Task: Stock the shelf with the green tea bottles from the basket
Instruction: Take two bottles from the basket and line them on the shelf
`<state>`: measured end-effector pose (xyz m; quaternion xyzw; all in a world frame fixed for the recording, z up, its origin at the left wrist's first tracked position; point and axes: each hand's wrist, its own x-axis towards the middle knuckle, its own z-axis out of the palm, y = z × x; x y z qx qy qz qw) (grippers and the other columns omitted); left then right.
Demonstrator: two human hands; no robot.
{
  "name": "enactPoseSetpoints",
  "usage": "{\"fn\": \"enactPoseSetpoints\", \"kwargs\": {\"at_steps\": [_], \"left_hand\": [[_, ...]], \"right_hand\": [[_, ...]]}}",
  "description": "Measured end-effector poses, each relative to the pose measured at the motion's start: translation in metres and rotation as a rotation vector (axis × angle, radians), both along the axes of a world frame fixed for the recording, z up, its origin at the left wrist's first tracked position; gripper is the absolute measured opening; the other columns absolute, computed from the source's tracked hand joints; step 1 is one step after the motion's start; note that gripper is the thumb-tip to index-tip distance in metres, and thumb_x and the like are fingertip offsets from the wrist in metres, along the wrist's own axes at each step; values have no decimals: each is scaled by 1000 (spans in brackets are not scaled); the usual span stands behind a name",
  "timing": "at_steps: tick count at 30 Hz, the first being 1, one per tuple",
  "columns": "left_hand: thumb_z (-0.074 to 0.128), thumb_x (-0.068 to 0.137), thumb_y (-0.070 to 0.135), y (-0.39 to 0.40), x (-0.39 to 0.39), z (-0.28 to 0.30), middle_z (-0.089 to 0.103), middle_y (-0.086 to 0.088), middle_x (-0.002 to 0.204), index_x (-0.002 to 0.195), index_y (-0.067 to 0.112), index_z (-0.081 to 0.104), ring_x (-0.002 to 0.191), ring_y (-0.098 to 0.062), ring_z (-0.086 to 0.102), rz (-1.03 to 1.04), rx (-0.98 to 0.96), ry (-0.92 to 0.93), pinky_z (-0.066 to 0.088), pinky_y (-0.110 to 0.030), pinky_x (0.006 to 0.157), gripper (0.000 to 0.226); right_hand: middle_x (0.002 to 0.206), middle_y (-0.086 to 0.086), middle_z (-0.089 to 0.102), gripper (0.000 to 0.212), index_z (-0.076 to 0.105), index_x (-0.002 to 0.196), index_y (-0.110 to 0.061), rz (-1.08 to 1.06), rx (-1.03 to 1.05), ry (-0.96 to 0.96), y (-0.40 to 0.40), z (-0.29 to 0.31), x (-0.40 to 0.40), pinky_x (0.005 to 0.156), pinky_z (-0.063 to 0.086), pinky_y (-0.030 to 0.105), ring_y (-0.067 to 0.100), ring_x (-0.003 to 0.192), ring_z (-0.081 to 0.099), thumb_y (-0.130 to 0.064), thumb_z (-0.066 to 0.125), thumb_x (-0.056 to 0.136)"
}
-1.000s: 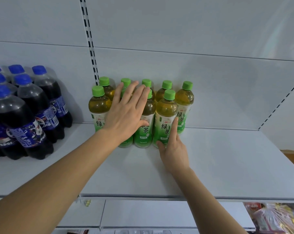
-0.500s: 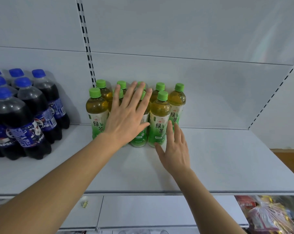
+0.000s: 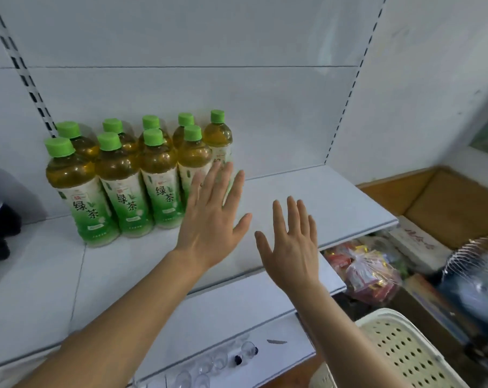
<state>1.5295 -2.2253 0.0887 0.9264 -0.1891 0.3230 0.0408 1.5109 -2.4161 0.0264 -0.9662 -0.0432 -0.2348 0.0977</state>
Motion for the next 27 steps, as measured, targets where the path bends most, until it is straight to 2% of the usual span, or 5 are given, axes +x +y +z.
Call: {"fn": "enactPoseSetpoints", "kwargs": {"at_steps": [3,9,17,21,27], "left_hand": [[53,106,49,-34,-9,-16,28,-21,176,168,8,33,165,-40,22,-143,-45,26,23,-64,130,77],[53,104,54,-122,-39,-46,33,-19,174,167,13,38,162,-41,29,-388,-39,144,29,-61,129,76],[61,101,46,-249,-89,-105,38,-21,170,163,11,42,161,-40,29,-684,36,345,23,-58,131,74],[68,96,43,-300,-103,-147,39,-19,170,163,13,41,162,-39,27,-732,127,477,25,-62,131,79],[53,105,50,-344,-107,-216,22,-12,178,171,17,23,167,-31,13,-685,240,699,10,-54,135,80]], "right_hand": [[181,16,17,78,26,172,-18,-118,-15,29,-30,-7,-36,135,14,59,36,169,7,-63,34,110],[178,17,25,75,33,169,-17,-375,-8,78,-104,-31,-112,133,21,62,38,168,13,-61,39,109],[179,17,24,77,31,171,-18,-676,73,245,-205,-82,-209,133,21,60,36,168,14,-61,39,108],[176,19,28,78,33,170,-18,-746,107,340,-248,-116,-236,132,22,60,38,166,20,-62,37,105],[173,22,35,79,36,169,-18,-767,178,484,-290,-174,-251,130,28,61,43,162,28,-59,41,103]]}}
